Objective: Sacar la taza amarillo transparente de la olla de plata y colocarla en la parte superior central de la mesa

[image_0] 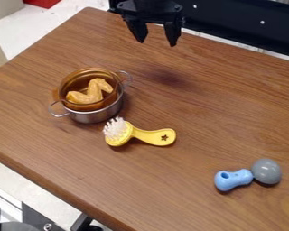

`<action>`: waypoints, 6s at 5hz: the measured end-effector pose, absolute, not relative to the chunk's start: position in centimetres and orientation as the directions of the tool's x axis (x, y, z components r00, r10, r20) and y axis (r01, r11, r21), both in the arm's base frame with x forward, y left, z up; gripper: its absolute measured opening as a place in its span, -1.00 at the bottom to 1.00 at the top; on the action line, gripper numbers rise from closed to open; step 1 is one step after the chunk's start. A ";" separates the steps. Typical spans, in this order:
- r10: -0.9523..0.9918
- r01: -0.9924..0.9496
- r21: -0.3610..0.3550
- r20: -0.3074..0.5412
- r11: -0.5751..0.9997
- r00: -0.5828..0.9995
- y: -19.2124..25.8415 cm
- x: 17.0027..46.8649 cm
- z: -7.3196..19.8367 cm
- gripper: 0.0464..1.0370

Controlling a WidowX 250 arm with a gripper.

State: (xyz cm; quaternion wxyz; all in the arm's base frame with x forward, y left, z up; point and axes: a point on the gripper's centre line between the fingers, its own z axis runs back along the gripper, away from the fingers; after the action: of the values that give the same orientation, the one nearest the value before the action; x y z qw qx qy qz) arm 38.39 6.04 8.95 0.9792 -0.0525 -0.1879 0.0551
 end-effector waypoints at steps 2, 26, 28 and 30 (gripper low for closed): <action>0.160 -0.125 -0.142 0.268 0.982 0.950 6.3 37.3 7.8 0.93; -0.018 0.020 -0.009 0.146 1.000 0.989 8.6 28.1 7.8 -0.98; -0.009 0.004 0.022 0.232 1.000 0.973 8.8 28.7 9.6 -0.98; 0.024 -0.032 0.028 0.250 0.999 0.968 8.2 28.8 10.4 -0.98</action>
State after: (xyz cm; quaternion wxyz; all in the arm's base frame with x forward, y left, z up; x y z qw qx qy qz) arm 28.79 8.21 10.40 0.9919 0.0157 -0.1256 0.0139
